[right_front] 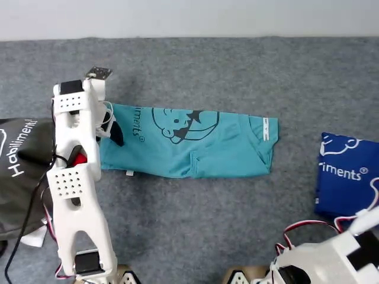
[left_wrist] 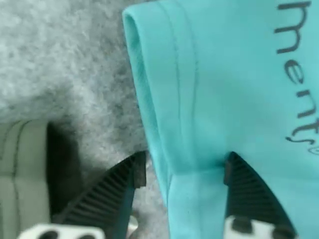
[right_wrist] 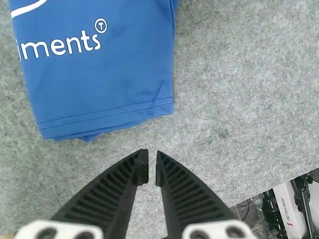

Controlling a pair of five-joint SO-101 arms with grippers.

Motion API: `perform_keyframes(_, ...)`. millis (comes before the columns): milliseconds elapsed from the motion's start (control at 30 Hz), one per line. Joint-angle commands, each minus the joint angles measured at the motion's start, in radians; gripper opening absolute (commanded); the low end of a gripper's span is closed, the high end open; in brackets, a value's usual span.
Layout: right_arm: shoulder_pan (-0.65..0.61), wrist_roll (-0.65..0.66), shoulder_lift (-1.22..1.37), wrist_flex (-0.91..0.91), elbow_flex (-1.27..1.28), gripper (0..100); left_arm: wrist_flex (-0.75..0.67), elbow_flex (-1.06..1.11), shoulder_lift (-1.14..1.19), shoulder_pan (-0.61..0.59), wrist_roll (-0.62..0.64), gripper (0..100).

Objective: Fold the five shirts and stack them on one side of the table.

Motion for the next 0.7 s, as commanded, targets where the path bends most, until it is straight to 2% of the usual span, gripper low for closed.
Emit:
perform_keyframes(0,0.010,0.006,-0.053,0.041,-0.003,4.1,-0.020,-0.007,-0.003,0.002,0.008,25)
perform_keyframes(133,0.010,0.006,-0.053,0.041,-0.003,4.1,-0.017,-0.007,0.023,0.002,0.009,22)
perform_keyframes(367,0.021,0.008,-0.053,0.041,-0.003,4.1,0.097,-0.166,0.126,0.002,0.005,13)
perform_keyframes(567,0.038,0.008,-0.053,0.041,-0.003,4.1,0.098,-0.194,0.138,0.003,0.003,2)
perform_keyframes(667,0.044,0.008,-0.053,0.041,-0.003,4.1,0.098,-0.194,0.138,0.003,0.003,1)
